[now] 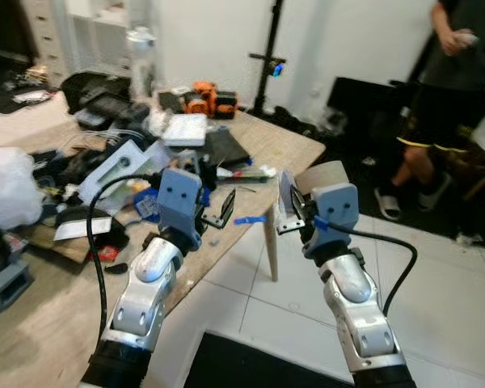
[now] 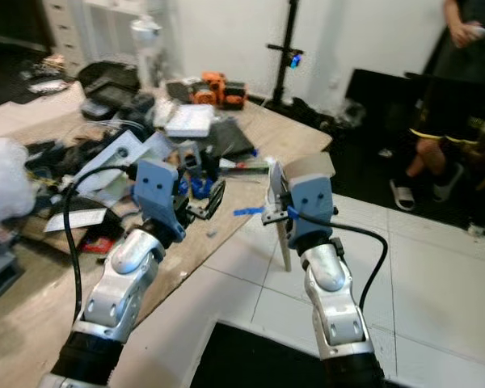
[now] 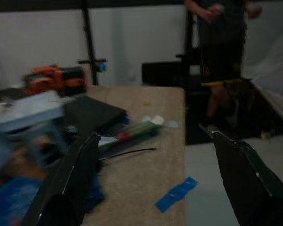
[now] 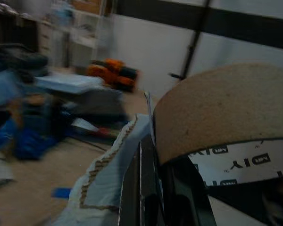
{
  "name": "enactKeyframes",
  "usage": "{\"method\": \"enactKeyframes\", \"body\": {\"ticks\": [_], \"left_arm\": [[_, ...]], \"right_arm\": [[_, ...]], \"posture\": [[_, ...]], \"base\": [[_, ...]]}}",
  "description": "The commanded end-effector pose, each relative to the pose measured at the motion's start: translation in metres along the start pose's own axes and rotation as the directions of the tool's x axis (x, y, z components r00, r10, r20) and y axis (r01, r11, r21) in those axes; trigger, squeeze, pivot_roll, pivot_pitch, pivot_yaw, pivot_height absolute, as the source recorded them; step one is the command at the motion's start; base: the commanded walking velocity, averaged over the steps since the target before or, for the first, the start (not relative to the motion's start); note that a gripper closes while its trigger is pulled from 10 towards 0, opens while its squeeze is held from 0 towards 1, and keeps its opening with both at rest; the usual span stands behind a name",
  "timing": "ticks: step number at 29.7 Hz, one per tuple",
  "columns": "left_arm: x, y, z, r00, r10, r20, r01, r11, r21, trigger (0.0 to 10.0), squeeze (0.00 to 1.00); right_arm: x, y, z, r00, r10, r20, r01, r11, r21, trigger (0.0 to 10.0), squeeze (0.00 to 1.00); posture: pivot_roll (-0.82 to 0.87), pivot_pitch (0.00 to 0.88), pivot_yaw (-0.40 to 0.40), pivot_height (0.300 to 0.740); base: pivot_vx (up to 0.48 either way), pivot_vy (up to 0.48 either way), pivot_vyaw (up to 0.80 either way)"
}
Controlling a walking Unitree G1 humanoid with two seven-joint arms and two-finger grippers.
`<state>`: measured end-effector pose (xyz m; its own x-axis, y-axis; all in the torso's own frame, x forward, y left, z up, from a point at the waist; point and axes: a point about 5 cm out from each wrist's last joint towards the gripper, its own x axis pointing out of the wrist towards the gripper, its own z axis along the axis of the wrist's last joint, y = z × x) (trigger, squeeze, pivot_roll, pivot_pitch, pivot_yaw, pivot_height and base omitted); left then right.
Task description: Picking trash to rubbish bin
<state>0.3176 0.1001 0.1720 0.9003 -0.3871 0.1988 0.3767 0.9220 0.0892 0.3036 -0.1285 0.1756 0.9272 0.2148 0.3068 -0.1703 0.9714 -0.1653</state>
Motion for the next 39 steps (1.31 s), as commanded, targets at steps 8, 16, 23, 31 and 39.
{"method": "enactKeyframes", "body": {"ticks": [8,16,23,31,39], "left_arm": [[0.002,-0.004,0.000,1.000,-0.011,-0.005,0.011,1.000,0.004,10.0,0.00],[0.001,-0.006,-0.004,1.000,-0.005,-0.003,0.005,1.000,-0.003,10.0,0.00],[0.000,-0.007,-0.005,1.000,-0.003,-0.006,0.003,1.000,-0.023,10.0,0.00],[-0.004,-0.006,-0.005,0.999,-0.028,0.033,0.033,0.986,-0.164,10.0,0.00],[-0.016,0.013,-0.006,0.999,-0.040,0.034,0.045,0.985,-0.168,10.0,0.00]], "right_arm": [[-0.003,-0.005,-0.005,1.000,-0.024,-0.020,0.025,1.000,0.006,10.0,0.00],[-0.006,-0.007,-0.013,0.998,-0.042,-0.050,0.043,0.999,0.030,10.0,0.00],[-0.006,-0.007,-0.013,0.998,-0.039,-0.051,0.041,0.999,0.027,10.0,0.00],[-0.011,-0.009,-0.017,0.998,-0.019,-0.057,0.025,0.994,0.110,10.0,0.00],[-0.020,-0.023,-0.022,0.998,0.024,-0.054,-0.012,0.976,0.218,10.0,0.00]], "posture": [[-0.10,0.044,-0.032,0.740],[-0.11,0.045,-0.030,0.740],[-0.11,0.049,-0.029,0.740],[-0.11,0.056,-0.033,0.740],[-0.11,0.064,-0.031,0.740]], "base": [[0.000,0.000,-0.80],[0.000,0.000,-0.80],[0.000,0.000,-0.80],[0.000,0.000,-0.80],[0.000,0.000,-0.80]]}}
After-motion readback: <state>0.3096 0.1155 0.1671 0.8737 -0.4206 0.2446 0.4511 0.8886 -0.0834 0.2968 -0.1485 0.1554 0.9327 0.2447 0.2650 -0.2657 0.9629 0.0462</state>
